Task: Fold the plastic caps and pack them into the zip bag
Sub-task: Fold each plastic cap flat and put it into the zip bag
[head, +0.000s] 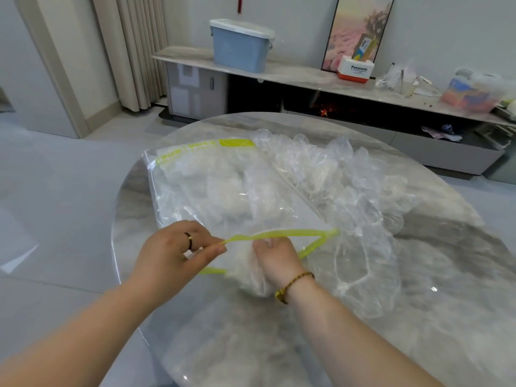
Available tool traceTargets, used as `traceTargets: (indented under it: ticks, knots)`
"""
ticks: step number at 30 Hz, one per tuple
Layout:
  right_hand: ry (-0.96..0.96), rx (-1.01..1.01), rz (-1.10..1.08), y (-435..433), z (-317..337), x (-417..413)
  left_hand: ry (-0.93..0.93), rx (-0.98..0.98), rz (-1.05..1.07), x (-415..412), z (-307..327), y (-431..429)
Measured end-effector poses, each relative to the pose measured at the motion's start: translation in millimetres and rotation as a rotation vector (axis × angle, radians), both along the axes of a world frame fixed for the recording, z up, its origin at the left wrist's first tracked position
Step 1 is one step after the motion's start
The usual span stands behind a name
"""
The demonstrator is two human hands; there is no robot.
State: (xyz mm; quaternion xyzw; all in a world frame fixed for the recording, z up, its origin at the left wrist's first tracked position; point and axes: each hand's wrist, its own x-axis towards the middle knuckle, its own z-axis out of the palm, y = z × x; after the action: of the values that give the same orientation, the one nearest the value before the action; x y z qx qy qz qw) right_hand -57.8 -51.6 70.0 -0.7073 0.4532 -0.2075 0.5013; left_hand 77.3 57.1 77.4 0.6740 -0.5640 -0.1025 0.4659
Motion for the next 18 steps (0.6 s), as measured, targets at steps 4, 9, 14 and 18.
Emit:
traceTargets:
  ticks: [4, 9, 14, 18]
  knots:
    - [-0.03, 0.072, -0.083, -23.2, 5.2, 23.7, 0.269, -0.013, 0.247, 5.3, 11.0, 1.2]
    - [0.022, 0.121, -0.002, -27.6, 2.5, 46.2, 0.685, 0.297, 0.542, 49.4, 1.1, -17.7]
    - [0.006, 0.058, 0.08, -27.6, 3.3, 76.8, 0.83, 0.336, 0.477, 63.2, -13.5, -22.2]
    - [0.098, -0.091, 0.199, -29.3, 9.7, 111.9, 0.71, 0.346, 0.471, 69.8, -28.0, -22.2]
